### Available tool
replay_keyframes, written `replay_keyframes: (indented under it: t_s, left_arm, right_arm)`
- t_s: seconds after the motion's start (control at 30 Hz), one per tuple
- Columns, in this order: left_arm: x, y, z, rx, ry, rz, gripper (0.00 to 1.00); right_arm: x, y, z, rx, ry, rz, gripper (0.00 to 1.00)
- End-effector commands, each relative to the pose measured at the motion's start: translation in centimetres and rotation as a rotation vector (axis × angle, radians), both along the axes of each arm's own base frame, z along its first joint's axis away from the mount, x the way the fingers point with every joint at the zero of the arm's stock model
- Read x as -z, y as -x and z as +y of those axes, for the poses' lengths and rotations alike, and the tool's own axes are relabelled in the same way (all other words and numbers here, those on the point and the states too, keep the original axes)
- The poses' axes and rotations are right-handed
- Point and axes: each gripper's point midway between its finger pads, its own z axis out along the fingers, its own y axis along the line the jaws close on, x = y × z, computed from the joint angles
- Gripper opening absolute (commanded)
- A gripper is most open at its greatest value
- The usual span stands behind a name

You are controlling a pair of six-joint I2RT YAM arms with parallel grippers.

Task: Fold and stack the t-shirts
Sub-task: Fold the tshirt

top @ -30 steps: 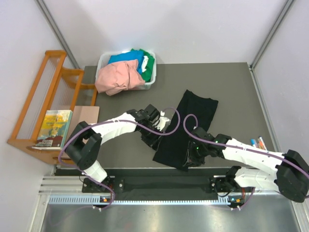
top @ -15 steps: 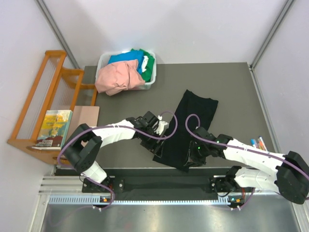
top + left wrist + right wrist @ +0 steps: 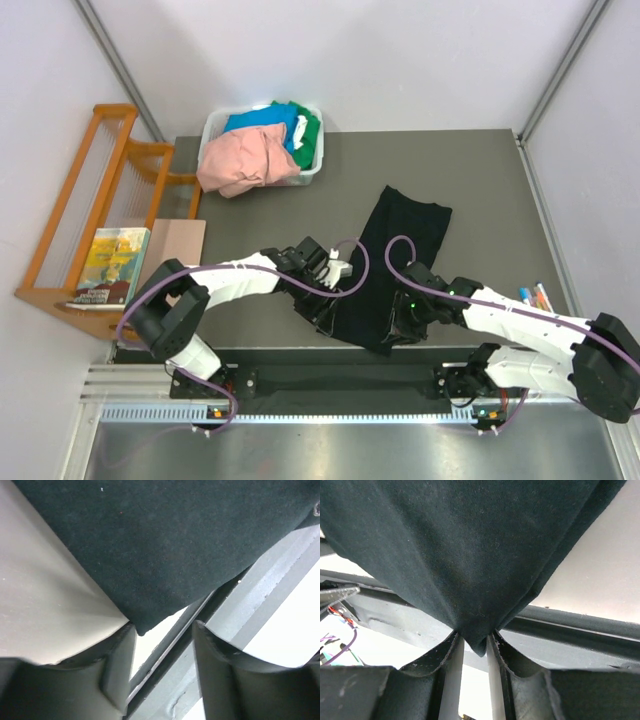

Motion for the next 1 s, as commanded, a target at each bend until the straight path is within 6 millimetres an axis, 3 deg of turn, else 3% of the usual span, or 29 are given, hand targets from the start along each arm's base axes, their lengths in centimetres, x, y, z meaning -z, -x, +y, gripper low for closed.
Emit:
replay_keyframes:
  t_s: [0.0,0.3,0.43,0.63,0.77,0.97]
  left_arm:
    - [-0.8,0.4,-0.4,0.033,0.035,0.002,0.51]
    - [0.1,0.5,-0.4,0.064,-0.02,0.055,0.34]
    - [0.5,0.3,-0.1,0.091,-0.071,0.08,0.0]
    - [-1.3,-0.4,-0.5,0.141,-0.111,0.105,0.0]
    - [-4.0,-1.3,-1.4,0.192,-0.079,0.076,0.0]
    - [-8.3,-0.2,-1.9,0.225,-0.004,0.099,0.0]
  right_arm:
    - [-0.8,-1.0,0.3,0.016,-0.009,-0.033,0.25]
    - [-1.2,-1.3,0.7,0.012,-0.018,-0.035,0.25]
    - [-1.2,-1.3,0.7,0.009,-0.02,-0.037,0.22]
    - [-1.7,-1.1,0.8,-0.012,-0.023,-0.034,0.17]
    - [-1.7,0.2,0.3,-0.037,-0.028,-0.002,0.15]
    - [-2.8,1.9,-0.6,-0.052,-0.047,0.011,0.08]
